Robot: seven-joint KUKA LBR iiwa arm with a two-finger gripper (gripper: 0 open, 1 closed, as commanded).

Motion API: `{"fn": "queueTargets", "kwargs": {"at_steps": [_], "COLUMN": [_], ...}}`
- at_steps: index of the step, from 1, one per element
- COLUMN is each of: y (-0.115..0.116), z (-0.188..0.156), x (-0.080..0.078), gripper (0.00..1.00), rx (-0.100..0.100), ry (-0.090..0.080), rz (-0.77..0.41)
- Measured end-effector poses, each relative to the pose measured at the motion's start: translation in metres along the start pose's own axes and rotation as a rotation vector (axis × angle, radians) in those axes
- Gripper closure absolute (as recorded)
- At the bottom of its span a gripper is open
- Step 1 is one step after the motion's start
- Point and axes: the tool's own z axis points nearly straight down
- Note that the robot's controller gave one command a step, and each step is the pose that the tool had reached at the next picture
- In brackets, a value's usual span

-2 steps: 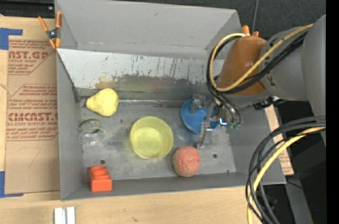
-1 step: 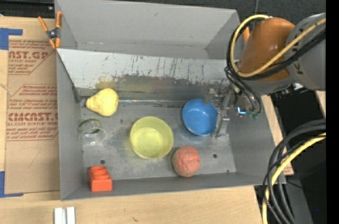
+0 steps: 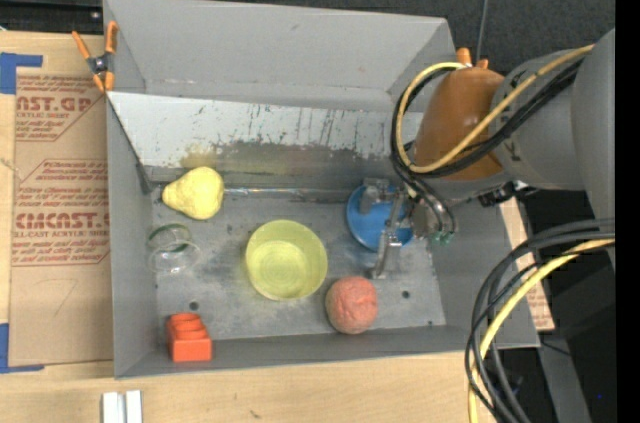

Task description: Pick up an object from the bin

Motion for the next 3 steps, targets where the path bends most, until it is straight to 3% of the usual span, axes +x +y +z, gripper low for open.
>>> {"fn": "queueTargets", "kwargs": {"at_steps": [1, 2, 3], "y": [-0.006, 0.001, 0.001], "z": [-0.002, -0.001, -0.001], "x": [0.011, -0.001, -0.001], "gripper": [0.0, 1.0, 1.0], "rx": [0.0, 0.0, 0.0], "ry": [-0.008, -0.004, -0.004], "rz": [0.094, 0.0, -0.001]}}
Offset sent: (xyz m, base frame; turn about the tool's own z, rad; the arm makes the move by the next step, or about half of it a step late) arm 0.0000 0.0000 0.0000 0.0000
